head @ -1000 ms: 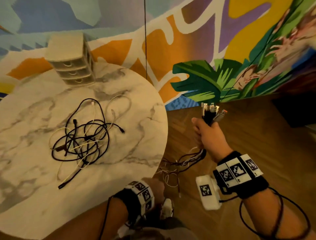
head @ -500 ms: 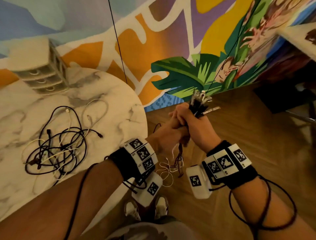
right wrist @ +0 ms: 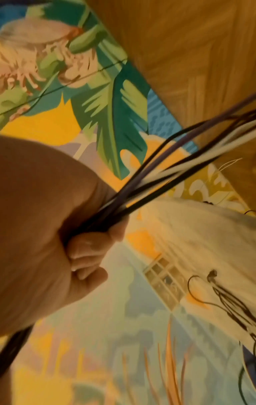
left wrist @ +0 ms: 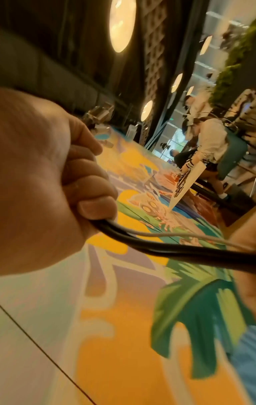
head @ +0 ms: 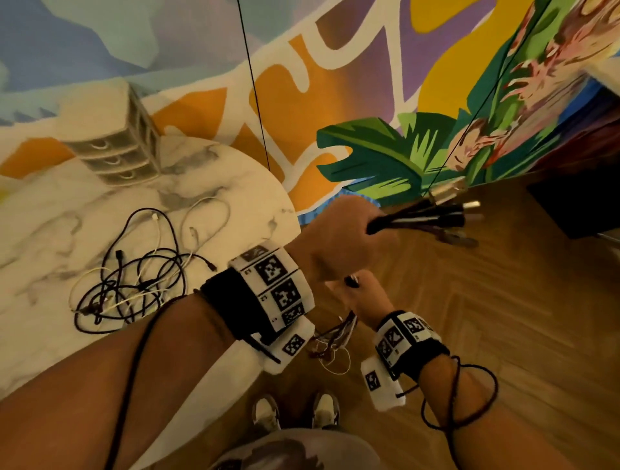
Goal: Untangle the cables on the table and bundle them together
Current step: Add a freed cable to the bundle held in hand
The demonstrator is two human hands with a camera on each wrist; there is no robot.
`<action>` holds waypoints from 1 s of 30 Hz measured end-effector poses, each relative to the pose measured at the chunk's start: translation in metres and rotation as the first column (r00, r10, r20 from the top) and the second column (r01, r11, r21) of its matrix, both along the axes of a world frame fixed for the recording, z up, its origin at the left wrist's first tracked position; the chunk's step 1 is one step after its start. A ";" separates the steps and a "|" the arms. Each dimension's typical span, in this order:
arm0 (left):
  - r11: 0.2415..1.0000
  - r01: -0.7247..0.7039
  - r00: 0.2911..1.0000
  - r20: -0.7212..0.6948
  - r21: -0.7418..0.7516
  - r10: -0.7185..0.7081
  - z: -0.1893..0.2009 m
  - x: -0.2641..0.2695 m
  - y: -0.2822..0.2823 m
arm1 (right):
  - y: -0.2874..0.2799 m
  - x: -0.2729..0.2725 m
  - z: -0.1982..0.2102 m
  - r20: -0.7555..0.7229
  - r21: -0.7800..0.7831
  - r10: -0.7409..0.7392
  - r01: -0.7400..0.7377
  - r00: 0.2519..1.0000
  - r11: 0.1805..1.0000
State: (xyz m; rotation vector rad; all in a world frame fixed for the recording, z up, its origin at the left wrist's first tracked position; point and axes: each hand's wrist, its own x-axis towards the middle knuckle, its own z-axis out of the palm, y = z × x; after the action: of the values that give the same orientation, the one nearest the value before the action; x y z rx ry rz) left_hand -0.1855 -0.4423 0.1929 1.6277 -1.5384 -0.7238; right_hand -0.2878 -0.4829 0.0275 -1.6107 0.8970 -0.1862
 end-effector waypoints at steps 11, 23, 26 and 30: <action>0.939 0.177 0.834 0.551 -0.296 0.016 0.048 0.029 -0.002 | -0.006 -0.019 -0.071 -0.364 -0.022 -0.069 0.065 0.929 0.998; 0.937 -0.027 0.993 0.100 -0.349 0.066 0.033 0.025 -0.017 | -0.040 -0.046 -0.070 -0.668 -0.060 0.045 -0.114 0.742 0.992; 0.962 -0.193 0.933 -0.340 -0.195 0.118 0.001 0.021 -0.024 | -0.051 -0.041 -0.055 -0.537 -0.232 0.027 -0.179 0.843 0.956; 0.971 -0.229 0.816 -0.529 0.072 0.231 -0.036 0.017 -0.026 | -0.048 -0.016 0.028 0.230 -0.009 -0.117 0.123 0.966 0.992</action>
State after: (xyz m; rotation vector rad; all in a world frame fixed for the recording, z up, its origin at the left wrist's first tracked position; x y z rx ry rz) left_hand -0.1687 -0.4684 0.1566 1.4187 -0.9186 -0.9481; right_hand -0.3036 -0.5305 0.0552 -1.5206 0.8157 -0.4595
